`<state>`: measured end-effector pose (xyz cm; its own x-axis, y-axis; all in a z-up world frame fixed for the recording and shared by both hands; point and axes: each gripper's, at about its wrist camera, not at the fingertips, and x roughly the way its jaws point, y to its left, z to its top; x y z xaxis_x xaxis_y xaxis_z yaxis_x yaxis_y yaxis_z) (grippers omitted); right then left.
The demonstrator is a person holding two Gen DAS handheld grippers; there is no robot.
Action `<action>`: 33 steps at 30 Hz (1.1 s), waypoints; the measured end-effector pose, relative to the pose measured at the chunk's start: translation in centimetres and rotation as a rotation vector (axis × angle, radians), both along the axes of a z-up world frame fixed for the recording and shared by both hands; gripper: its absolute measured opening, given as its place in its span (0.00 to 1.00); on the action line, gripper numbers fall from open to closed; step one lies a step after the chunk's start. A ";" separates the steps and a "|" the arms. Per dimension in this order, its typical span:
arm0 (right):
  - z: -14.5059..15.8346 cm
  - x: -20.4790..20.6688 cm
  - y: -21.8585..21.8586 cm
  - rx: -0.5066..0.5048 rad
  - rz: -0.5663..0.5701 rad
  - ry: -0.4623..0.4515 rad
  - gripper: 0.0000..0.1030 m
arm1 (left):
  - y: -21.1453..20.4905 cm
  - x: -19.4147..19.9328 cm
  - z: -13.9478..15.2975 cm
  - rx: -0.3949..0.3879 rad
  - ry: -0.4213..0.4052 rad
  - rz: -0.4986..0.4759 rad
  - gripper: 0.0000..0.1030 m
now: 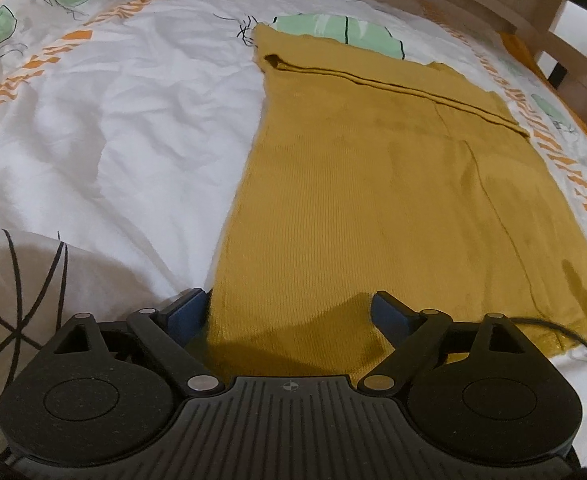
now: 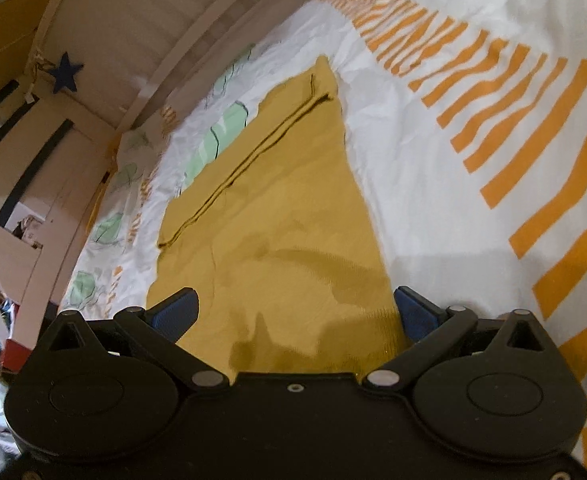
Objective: Fold small clothes
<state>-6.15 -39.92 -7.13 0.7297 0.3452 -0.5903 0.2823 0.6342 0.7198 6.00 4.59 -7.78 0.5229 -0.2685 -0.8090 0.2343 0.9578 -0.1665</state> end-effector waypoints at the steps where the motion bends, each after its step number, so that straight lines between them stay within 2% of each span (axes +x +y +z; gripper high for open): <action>1: 0.0 0.2 -0.1 0.010 0.012 0.009 0.99 | 0.0 0.0 0.0 -0.001 0.002 -0.001 0.87; 8: -0.9 0.7 -0.8 0.061 0.072 0.057 0.99 | 0.1 0.3 -0.2 -0.013 0.008 -0.001 0.87; 17: -1.4 0.9 -0.2 0.015 0.110 0.070 0.99 | 1.4 -0.3 0.4 -0.105 0.059 0.003 0.86; 25: -1.6 0.9 0.0 0.018 0.114 0.070 1.00 | 1.0 -0.1 0.3 -0.079 0.075 -0.006 0.84; 28: -1.7 1.0 0.0 0.016 0.118 0.072 1.00 | 1.3 -0.1 0.4 -0.070 0.076 0.022 0.66; 30: -1.8 1.1 0.1 0.014 0.120 0.074 1.00 | 1.8 -0.1 0.5 -0.079 0.078 0.044 0.48; 33: -1.9 1.1 0.1 0.015 0.122 0.077 1.00 | 2.6 0.0 0.4 -0.108 0.087 0.079 0.31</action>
<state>-5.03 -39.86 -9.01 0.6349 0.4373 -0.6369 0.2586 0.6566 0.7085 6.00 7.15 -7.33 0.4748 -0.3168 -0.8211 0.1387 0.9483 -0.2856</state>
